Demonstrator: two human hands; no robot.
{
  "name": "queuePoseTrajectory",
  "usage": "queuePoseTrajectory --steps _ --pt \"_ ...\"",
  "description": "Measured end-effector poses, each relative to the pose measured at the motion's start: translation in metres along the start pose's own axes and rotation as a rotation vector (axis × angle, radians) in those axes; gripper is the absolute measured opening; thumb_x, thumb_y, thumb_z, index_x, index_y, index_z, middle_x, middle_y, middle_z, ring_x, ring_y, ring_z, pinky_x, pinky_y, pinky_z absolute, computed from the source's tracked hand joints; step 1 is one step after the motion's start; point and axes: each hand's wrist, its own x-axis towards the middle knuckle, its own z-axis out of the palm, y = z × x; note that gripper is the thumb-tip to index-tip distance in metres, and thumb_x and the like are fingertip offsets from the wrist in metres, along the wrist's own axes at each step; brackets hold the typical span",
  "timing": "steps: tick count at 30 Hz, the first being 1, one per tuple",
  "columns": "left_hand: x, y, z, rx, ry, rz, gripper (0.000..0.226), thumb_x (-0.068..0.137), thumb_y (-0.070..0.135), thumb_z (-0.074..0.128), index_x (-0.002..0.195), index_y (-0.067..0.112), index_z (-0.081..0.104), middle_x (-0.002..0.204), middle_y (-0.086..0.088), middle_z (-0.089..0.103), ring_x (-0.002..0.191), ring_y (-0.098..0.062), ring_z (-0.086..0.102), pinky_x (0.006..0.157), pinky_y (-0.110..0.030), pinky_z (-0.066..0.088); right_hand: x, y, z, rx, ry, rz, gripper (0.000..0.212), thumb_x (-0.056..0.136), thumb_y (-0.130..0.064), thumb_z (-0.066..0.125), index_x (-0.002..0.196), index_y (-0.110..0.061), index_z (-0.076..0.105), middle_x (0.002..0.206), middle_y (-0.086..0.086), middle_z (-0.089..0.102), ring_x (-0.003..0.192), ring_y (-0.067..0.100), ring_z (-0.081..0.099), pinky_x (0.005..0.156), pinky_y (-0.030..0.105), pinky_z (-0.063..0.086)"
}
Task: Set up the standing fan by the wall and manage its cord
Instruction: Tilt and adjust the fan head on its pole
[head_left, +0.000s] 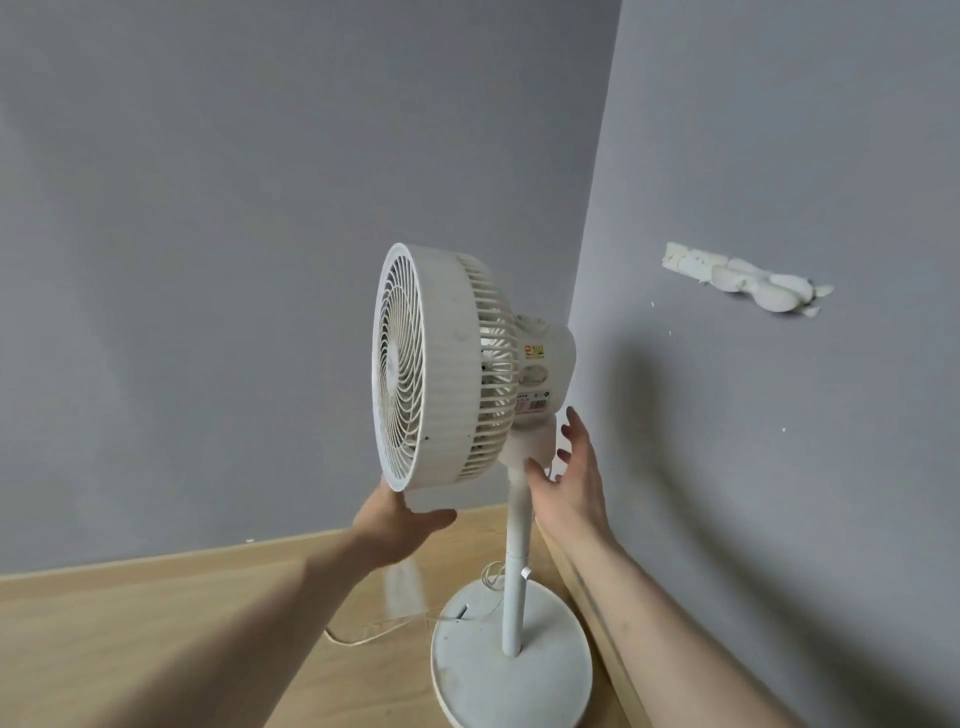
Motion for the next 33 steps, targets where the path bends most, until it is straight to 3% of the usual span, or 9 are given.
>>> queuePoseTrajectory --steps 2,5,7,9,11,15,20,26,33 --pt "-0.019 0.003 -0.028 -0.075 0.165 0.046 0.117 0.063 0.043 0.092 0.154 0.023 0.021 0.156 0.000 0.036 0.138 -0.021 0.045 0.113 -0.043 0.042 0.008 -0.015 0.003 0.043 0.001 -0.057 0.093 0.083 -0.025 0.071 0.154 -0.048 0.014 0.156 -0.015 0.038 0.139 0.011 0.045 0.111 0.042 0.045" --pt "-0.055 0.029 -0.047 -0.064 0.317 0.323 0.134 0.060 0.041 0.095 0.158 0.031 0.004 0.162 0.015 0.017 0.144 0.002 0.023 0.116 -0.028 0.028 0.014 -0.029 0.011 0.067 -0.005 -0.075 0.105 0.078 -0.030 0.079 0.153 -0.051 0.007 0.149 -0.014 0.049 0.133 0.010 0.052 0.107 0.040 0.048" --pt "-0.067 0.051 -0.045 -0.013 0.386 0.502 0.138 0.059 0.044 0.095 0.160 0.029 0.002 0.165 0.017 0.010 0.150 0.005 0.009 0.119 -0.025 0.020 0.014 -0.030 0.017 0.080 0.008 -0.081 0.101 0.078 -0.026 0.082 0.153 -0.043 0.016 0.142 -0.013 0.056 0.126 0.010 0.057 0.103 0.037 0.051" --pt "-0.067 0.066 -0.035 0.003 0.436 0.592 0.141 0.057 0.048 0.095 0.161 0.021 0.003 0.168 0.010 0.007 0.155 -0.004 0.004 0.124 -0.035 0.020 0.014 -0.025 0.021 0.046 0.069 -0.131 0.086 0.077 -0.019 0.082 0.148 -0.028 0.033 0.135 -0.007 0.059 0.124 0.015 0.057 0.100 0.036 0.050" --pt "-0.064 0.073 -0.025 -0.037 0.466 0.581 0.143 0.056 0.054 0.094 0.162 0.021 0.004 0.169 0.009 0.010 0.155 -0.006 0.009 0.124 -0.041 0.026 0.014 -0.022 0.026 0.021 0.117 -0.165 0.073 0.076 -0.016 0.080 0.139 -0.021 0.043 0.129 -0.003 0.060 0.120 0.020 0.059 0.096 0.038 0.052" --pt "-0.061 0.077 -0.014 -0.171 0.564 0.458 0.129 0.060 0.062 0.089 0.160 0.034 0.014 0.163 0.021 0.027 0.148 0.004 0.026 0.120 -0.035 0.034 0.014 -0.019 0.030 -0.034 0.175 -0.152 0.062 0.075 -0.023 0.076 0.129 -0.031 0.045 0.125 -0.009 0.060 0.113 0.019 0.061 0.090 0.042 0.055" --pt "-0.047 0.067 -0.020 -0.226 0.543 0.418 0.120 0.062 0.062 0.089 0.158 0.040 0.021 0.156 0.025 0.039 0.142 0.004 0.038 0.115 -0.037 0.041 0.010 -0.018 0.027 -0.047 0.219 -0.165 0.058 0.082 -0.017 0.072 0.128 -0.039 0.045 0.122 -0.019 0.061 0.116 0.012 0.059 0.090 0.034 0.050" --pt "-0.036 0.049 -0.025 -0.301 0.475 0.431 0.114 0.061 0.059 0.091 0.154 0.032 0.032 0.143 0.012 0.057 0.133 -0.013 0.055 0.105 -0.045 0.050 0.010 -0.017 0.033 0.008 0.238 -0.176 0.057 0.081 -0.020 0.073 0.128 -0.040 0.048 0.118 -0.023 0.061 0.112 0.014 0.059 0.090 0.045 0.055" --pt "-0.029 0.043 -0.053 -0.322 0.487 0.444 0.090 0.060 0.057 0.091 0.135 0.027 0.053 0.121 0.022 0.068 0.115 -0.001 0.064 0.097 -0.041 0.056 0.004 -0.011 0.036 -0.048 0.262 -0.289 0.061 0.081 -0.022 0.077 0.133 -0.034 0.047 0.127 -0.015 0.052 0.113 0.016 0.059 0.090 0.045 0.055"
